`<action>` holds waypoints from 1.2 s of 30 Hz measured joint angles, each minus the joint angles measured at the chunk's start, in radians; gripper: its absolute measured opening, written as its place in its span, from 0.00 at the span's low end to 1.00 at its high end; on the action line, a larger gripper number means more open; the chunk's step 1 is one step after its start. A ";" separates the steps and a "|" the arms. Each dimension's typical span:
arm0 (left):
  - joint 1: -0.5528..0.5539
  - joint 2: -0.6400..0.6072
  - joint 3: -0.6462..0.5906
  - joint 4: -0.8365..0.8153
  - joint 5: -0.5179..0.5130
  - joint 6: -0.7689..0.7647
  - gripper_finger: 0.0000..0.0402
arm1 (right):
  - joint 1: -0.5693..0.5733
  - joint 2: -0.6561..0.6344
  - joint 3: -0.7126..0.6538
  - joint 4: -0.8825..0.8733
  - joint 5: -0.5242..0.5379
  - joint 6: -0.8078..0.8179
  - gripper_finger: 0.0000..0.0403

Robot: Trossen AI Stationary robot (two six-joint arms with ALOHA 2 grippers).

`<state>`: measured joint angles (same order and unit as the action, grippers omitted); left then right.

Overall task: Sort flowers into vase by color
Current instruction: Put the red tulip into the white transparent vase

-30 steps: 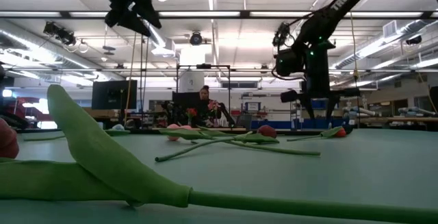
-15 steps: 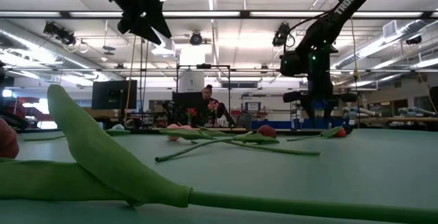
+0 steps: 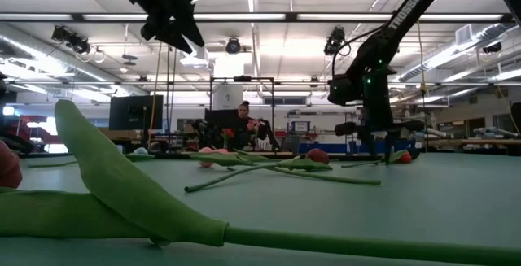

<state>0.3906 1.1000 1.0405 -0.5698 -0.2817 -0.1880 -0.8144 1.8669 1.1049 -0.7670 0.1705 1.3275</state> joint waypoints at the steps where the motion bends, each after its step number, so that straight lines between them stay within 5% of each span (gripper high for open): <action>1: 0.000 0.000 0.000 -0.007 0.000 -0.003 0.67 | 0.003 -0.007 0.000 0.004 0.007 -0.009 0.22; 6: 0.000 0.000 0.000 -0.013 0.015 -0.023 0.67 | 0.013 -0.035 -0.006 0.016 0.030 -0.059 0.03; 26: -0.004 0.000 0.000 0.043 0.244 -0.184 0.61 | 0.304 -0.291 -0.005 0.540 0.010 -0.305 0.01; 36: -0.073 0.040 0.000 0.257 0.315 -0.185 0.60 | 0.483 -0.365 -0.004 0.981 -0.086 -0.788 0.01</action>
<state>0.3173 1.1403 1.0401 -0.3132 0.0338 -0.3727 -0.3310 1.5022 1.1011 0.2145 0.0844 0.5395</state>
